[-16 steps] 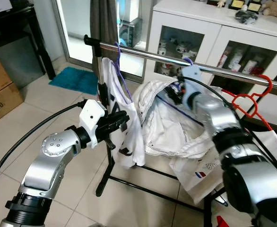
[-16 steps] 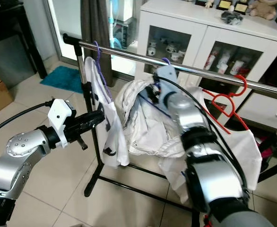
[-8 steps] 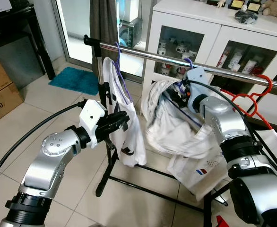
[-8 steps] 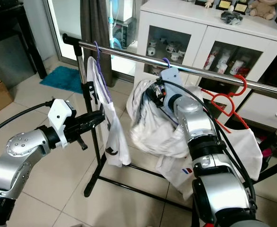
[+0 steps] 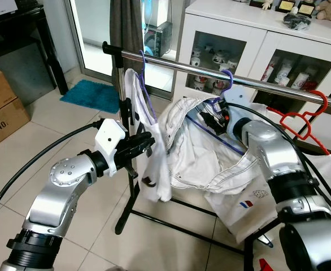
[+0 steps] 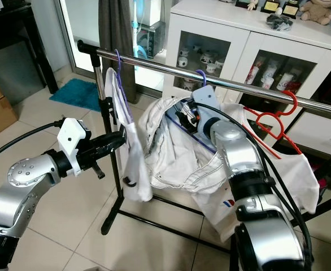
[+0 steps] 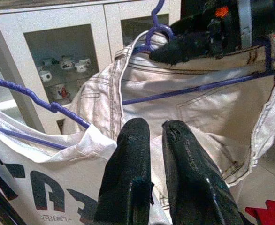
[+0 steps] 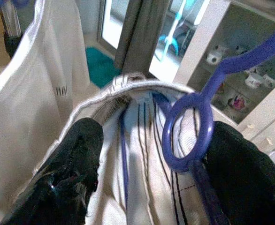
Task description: Hang hanger
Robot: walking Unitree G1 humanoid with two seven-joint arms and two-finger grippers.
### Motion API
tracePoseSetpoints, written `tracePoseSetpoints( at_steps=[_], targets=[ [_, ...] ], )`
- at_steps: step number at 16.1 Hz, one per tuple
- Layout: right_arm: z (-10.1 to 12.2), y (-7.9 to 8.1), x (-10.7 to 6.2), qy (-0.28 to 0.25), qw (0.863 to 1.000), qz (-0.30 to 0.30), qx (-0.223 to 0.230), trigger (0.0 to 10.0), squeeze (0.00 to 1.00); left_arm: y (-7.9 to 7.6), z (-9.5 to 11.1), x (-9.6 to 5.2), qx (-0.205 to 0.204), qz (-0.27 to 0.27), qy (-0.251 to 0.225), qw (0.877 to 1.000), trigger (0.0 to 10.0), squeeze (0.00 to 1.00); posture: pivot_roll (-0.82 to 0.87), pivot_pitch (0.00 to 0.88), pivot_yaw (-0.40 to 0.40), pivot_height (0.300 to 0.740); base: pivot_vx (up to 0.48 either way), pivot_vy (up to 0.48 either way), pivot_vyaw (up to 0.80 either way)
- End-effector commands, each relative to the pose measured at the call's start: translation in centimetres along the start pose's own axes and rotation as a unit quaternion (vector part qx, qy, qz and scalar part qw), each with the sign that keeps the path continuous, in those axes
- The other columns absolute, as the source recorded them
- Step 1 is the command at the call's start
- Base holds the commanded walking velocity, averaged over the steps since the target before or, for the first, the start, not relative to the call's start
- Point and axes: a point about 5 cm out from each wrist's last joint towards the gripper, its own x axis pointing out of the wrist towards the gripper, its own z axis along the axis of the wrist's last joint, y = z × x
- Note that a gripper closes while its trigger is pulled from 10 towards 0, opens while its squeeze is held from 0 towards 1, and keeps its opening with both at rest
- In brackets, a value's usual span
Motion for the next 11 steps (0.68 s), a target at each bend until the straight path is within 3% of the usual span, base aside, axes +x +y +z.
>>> tracePoseSetpoints(
  at_steps=[1, 2, 3, 7, 11],
  targets=[
    [0.2, -0.5, -0.4, -0.008, 1.0, -0.012, 0.004, 10.0, 1.0, -0.2, 0.0, 0.0, 0.006, -0.001, 0.003, 1.0, 10.0, 0.0, -0.09, 0.0, -0.068, 0.74, 0.0, 0.0, 0.0],
    [0.1, -0.6, -0.7, -0.014, 1.0, -0.01, 0.004, 10.0, 1.0, -0.2, -0.1, 0.0, 0.005, -0.001, 0.003, 1.0, 10.0, 0.0, -0.09, 0.0, -0.067, 0.74, 0.0, 0.0, 0.0],
    [0.2, -0.3, -1.1, -0.021, 1.0, 0.01, -0.005, 10.0, 0.0, -0.3, -0.2, 0.0, 0.004, -0.002, 0.005, 1.0, 10.0, 0.0, -0.1, 0.0, -0.065, 0.74, 0.0, 0.0, 0.0],
    [0.3, 0.7, -1.7, -0.037, 0.997, 0.068, -0.025, 10.0, 0.0, -0.4, -0.5, -0.1, 0.0, -0.004, 0.009, 1.0, 10.0, 0.0, -0.11, 0.0, -0.054, 0.74, 0.0, 0.0, 0.0],
    [0.3, 0.5, -1.9, -0.063, 0.996, 0.068, 0.008, 10.0, 0.0, -0.4, -0.4, 0.1, -0.008, -0.006, -0.005, 1.0, 10.0, 0.0, -0.1, 0.0, -0.058, 0.74, 0.0, 0.0, 0.0]
  ],
)
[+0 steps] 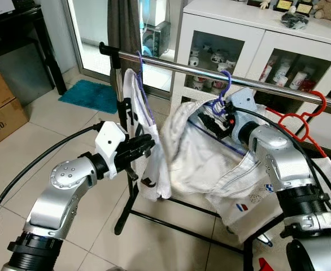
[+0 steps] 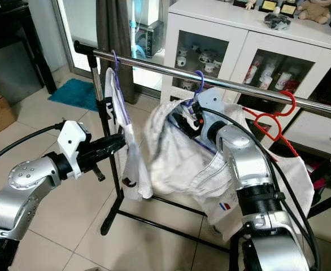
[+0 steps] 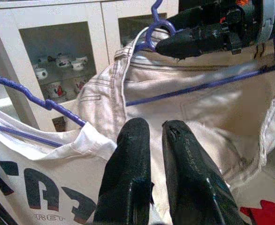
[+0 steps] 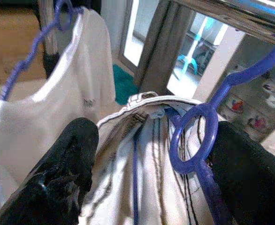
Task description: Hang hanger
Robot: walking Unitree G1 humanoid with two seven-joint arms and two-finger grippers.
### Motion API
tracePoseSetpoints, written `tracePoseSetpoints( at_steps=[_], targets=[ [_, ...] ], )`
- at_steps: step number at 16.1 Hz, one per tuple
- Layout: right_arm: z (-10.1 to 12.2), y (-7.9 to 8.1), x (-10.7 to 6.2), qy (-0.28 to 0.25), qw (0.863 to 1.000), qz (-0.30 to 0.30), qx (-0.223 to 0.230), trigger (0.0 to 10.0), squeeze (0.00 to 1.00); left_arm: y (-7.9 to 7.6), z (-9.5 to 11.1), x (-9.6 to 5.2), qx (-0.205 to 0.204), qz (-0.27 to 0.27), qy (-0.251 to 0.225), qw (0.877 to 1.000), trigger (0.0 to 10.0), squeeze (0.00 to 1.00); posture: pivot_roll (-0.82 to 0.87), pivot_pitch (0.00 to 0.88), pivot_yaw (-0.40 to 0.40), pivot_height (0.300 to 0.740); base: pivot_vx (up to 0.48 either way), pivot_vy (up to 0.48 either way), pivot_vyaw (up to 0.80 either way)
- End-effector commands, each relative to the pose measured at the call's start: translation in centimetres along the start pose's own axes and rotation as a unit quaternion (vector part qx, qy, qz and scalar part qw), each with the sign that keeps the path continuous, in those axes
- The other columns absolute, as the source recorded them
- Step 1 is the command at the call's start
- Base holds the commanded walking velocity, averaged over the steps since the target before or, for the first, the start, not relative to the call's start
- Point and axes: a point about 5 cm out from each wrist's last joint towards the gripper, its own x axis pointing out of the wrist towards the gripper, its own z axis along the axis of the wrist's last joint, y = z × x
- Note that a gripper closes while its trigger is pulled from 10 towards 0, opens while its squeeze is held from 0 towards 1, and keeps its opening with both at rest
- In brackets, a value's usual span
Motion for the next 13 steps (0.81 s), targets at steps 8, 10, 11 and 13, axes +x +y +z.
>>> tracePoseSetpoints(
  at_steps=[8, 10, 11, 13],
  targets=[
    [1.2, -0.3, -0.5, -0.037, 0.994, -0.068, -0.073, 10.0, 1.0, -0.2, -0.5, 0.0, -0.002, 0.02, 0.009, 1.0, 10.0, 0.0, -0.13, 0.0, -0.046, 0.74, 0.0, 0.0, 0.0],
    [2.2, 1.3, -1.6, -0.068, 0.992, -0.061, -0.083, 10.0, 1.0, -0.6, -0.7, 0.0, -0.002, 0.059, -0.002, 0.998, 10.0, 0.0, -0.13, 0.0, -0.056, 0.74, 0.0, 0.0, 0.0],
    [2.4, 1.6, -1.9, -0.076, 0.992, -0.062, -0.074, 10.0, 1.0, -0.5, -0.7, -0.1, -0.001, 0.079, -0.008, 0.997, 10.0, 0.0, -0.14, 0.0, -0.054, 0.74, 0.0, 0.0, 0.0],
    [2.1, 3.2, -4.7, -0.093, 0.994, -0.043, -0.028, 10.0, 1.0, -0.8, -1.3, -1.0, -0.046, 0.161, -0.021, 0.986, 10.0, 0.0, -0.13, 0.0, -0.068, 0.74, 0.0, 0.0, 0.0]
  ],
)
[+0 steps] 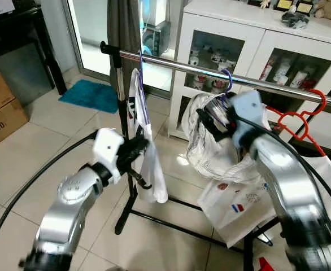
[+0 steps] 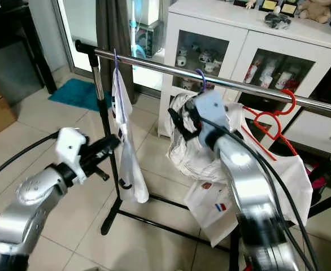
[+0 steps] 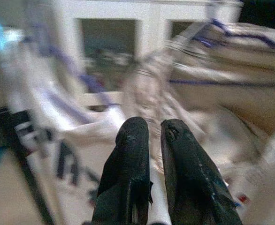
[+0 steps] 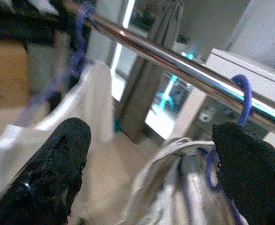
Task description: Hang hanger
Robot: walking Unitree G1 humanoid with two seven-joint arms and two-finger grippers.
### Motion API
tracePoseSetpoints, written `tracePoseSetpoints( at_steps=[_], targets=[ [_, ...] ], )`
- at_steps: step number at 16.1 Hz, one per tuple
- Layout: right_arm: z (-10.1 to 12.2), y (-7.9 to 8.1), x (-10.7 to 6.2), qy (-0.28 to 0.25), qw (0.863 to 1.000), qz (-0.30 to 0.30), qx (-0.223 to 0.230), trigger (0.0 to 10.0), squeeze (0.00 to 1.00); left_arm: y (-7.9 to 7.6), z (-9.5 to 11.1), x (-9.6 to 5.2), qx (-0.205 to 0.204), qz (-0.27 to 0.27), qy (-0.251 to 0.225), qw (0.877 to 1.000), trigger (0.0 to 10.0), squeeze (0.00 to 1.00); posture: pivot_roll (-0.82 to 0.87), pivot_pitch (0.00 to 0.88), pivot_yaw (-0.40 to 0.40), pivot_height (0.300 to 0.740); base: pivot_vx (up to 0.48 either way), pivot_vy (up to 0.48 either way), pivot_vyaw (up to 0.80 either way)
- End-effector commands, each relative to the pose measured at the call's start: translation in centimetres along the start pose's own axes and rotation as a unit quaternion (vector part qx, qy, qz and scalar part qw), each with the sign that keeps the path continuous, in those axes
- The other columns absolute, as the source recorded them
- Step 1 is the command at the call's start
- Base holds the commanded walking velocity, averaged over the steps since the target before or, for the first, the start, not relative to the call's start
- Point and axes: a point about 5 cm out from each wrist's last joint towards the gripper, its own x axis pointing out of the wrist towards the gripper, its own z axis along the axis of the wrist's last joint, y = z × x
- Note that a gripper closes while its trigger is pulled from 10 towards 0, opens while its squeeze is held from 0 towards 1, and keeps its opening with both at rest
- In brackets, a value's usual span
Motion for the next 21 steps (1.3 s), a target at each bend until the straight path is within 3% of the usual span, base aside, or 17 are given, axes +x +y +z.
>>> tracePoseSetpoints(
  at_steps=[1, 2, 3, 6, 8, 11, 15, 18, 21],
  targets=[
    [-0.4, 0.4, -1.3, 0.01, 0.999, -0.01, 0.05, 10.0, 0.56, 0.5, 0.0, -0.6, 0.005, 0.04, -0.008, 0.999, 10.0, 0.0, -0.15, 0.0, -0.069, 0.74, 0.0, 0.0, 0.0],
    [-1.2, 0.7, -2.1, 0.019, 0.998, -0.027, 0.048, 10.0, 0.0, 0.6, -0.3, -0.9, -0.013, 0.066, -0.008, 0.998, 10.0, 0.0, -0.15, 0.0, -0.058, 0.74, 0.0, 0.0, 0.0],
    [-2.2, 1.9, -3.3, 0.029, 0.996, -0.046, 0.064, 10.0, 0.0, 0.7, -0.1, -0.7, -0.038, 0.099, -0.018, 0.994, 10.0, 0.0, -0.15, 0.0, -0.053, 0.74, 0.0, -0.48, 0.5],
    [-2.5, 2.5, -3.0, 0.016, 0.988, -0.101, 0.114, 10.0, 0.0, 0.6, 1.0, -0.1, -0.008, 0.093, -0.03, 0.995, 10.0, 0.0, -0.14, 0.0, -0.045, 0.74, 0.0, -0.48, 0.8],
    [-2.1, 2.7, -3.2, 0.002, 0.982, -0.12, 0.148, 10.0, 0.0, 0.5, 1.2, -0.8, -0.047, 0.106, -0.043, 0.992, 10.0, 0.0, -0.12, 0.0, -0.05, 0.74, 0.0, 0.0, 0.0],
    [-2.1, 2.8, -3.3, 0.011, 0.989, -0.095, 0.115, 10.0, 0.0, 0.4, 1.1, -1.2, -0.009, 0.098, -0.027, 0.995, 10.0, 0.0, -0.1, 0.0, -0.061, 0.74, 0.0, 0.0, 0.0],
    [-1.5, 2.5, -2.7, 0.004, 0.992, -0.083, 0.1, 10.0, 0.0, 0.3, 1.3, -1.4, -0.009, 0.096, -0.032, 0.995, 10.0, 0.0, -0.1, 0.0, -0.069, 0.74, 0.359, 0.0, 0.74],
    [-1.4, 1.8, -2.6, 0.002, 0.989, -0.102, 0.106, 10.0, 0.0, 0.3, 1.5, -1.0, -0.004, 0.091, -0.032, 0.995, 10.0, 0.0, -0.1, 0.0, -0.073, 0.74, 0.415, 0.0, 0.0],
    [-1.2, 0.9, -2.8, 0.014, 0.994, -0.086, 0.061, 10.0, 0.0, 0.1, 1.5, -0.6, 0.006, 0.072, -0.023, 0.997, 10.0, 0.0, -0.1, 0.0, -0.069, 0.74, 0.425, 0.0, 0.0]
  ],
)
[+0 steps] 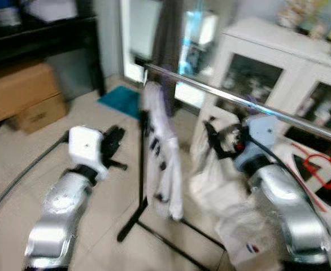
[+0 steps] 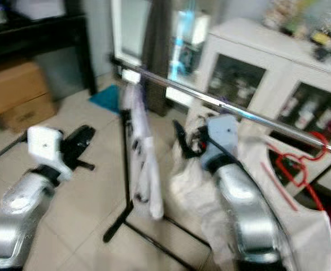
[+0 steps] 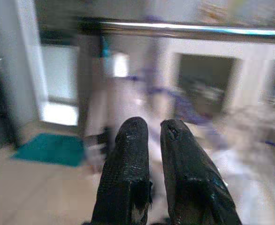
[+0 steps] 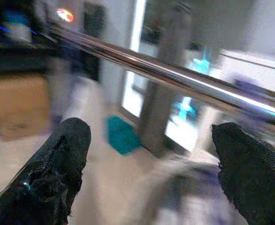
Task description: Hang hanger
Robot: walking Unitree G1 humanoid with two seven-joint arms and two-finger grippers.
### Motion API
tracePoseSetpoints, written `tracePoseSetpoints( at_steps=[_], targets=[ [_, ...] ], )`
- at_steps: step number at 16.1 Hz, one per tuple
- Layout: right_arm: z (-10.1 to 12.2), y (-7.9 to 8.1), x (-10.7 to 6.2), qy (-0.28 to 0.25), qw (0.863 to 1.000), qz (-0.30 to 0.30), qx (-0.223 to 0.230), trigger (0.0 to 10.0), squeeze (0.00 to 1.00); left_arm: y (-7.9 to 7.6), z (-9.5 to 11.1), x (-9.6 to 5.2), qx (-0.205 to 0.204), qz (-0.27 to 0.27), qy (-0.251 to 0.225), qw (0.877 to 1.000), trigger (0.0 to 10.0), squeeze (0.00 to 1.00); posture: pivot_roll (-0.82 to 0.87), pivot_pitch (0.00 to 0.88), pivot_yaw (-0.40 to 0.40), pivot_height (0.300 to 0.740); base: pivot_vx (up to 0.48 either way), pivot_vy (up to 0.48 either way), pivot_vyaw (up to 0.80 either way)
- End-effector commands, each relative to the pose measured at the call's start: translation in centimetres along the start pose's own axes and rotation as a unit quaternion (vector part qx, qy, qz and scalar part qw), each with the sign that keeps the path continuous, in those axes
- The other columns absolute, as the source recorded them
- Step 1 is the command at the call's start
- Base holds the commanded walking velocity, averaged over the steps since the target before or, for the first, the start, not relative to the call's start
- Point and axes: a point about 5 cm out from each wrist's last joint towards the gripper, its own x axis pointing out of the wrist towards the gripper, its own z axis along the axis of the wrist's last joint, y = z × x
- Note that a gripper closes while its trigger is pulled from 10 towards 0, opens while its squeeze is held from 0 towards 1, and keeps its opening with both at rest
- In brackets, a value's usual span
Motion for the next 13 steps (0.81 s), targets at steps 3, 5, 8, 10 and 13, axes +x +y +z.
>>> tracePoseSetpoints(
  at_steps=[3, 5, 8, 10, 13],
  targets=[
    [0.5, -0.3, -0.8, 0.003, 0.999, 0.035, 0.01, 10.0, 0.0, -0.1, 0.1, 0.2, -0.003, -0.03, 0.005, 1.0, 10.0, 0.0, -0.11, 0.0, -0.062, 0.74, 0.139, 0.0, -0.52],
    [0.0, -0.6, -2.2, 0.007, 0.998, 0.061, 0.027, 10.0, 0.0, -0.3, -0.1, 0.1, -0.005, -0.043, 0.013, 0.999, 10.0, 0.0, -0.12, 0.0, -0.058, 0.74, 0.0, 0.0, -0.39],
    [-0.8, -0.9, -3.6, 0.013, 0.995, 0.06, 0.073, 10.0, 0.0, -0.5, -0.2, 0.1, -0.006, -0.048, 0.018, 0.999, 10.0, 0.0, -0.12, 0.0, -0.059, 0.74, 0.0, -0.48, 0.0],
    [-1.3, -0.2, -4.7, 0.03, 0.992, 0.091, 0.077, 10.0, 0.0, -0.5, -0.2, 0.1, -0.006, -0.055, 0.019, 0.998, 10.0, 0.0, -0.14, 0.0, -0.053, 0.74, 0.0, -0.48, 0.0],
    [-0.3, 0.7, -5.1, 0.034, 0.985, 0.155, 0.066, 10.0, 0.0, -0.8, -0.3, -0.1, -0.01, -0.087, 0.026, 0.996, 10.0, 0.0, -0.14, 0.0, -0.044, 0.74, 0.0, 0.0, 0.0]
  ],
)
